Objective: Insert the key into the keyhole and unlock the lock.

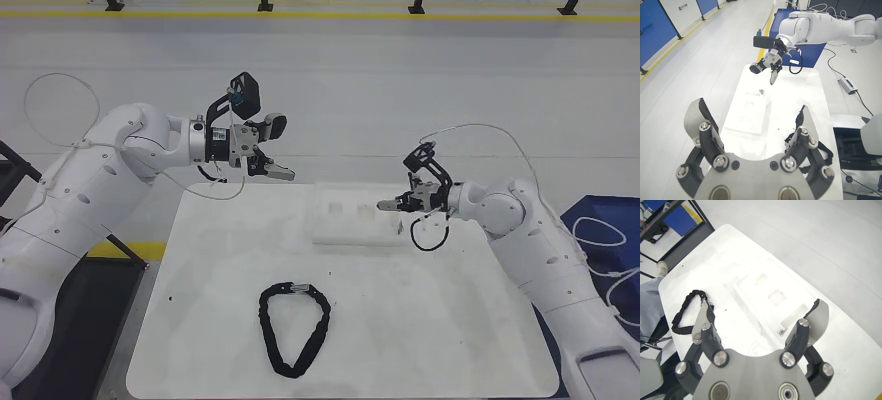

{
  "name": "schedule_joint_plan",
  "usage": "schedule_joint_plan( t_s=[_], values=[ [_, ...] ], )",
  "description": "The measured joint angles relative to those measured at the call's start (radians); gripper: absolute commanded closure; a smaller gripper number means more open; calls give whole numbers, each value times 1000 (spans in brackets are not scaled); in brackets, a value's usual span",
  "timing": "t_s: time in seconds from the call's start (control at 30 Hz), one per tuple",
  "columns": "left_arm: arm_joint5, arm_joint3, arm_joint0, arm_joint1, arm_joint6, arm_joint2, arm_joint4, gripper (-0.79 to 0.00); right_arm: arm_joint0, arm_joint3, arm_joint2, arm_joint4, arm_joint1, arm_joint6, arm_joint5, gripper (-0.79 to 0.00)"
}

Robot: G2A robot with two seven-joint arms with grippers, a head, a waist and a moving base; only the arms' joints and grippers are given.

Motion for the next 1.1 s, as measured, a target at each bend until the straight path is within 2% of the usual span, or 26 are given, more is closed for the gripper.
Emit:
schedule_joint_plan(
  t_s=[0.2,0.43,0.6,0.8,1.1],
  values=[
    [0,0,0,0,0,0,0,-785,49,102,-56,48,-31,84,129,-785],
    [0,0,0,0,0,0,0,-785,92,218,-95,124,-70,111,244,-785],
    [0,0,0,0,0,0,0,-785,127,283,-139,113,-99,136,315,-785],
    [0,0,0,0,0,0,0,-785,158,341,-191,102,-136,165,344,-785],
    [0,0,0,0,0,0,0,-785,159,344,-194,101,-138,169,345,-785]
  ],
)
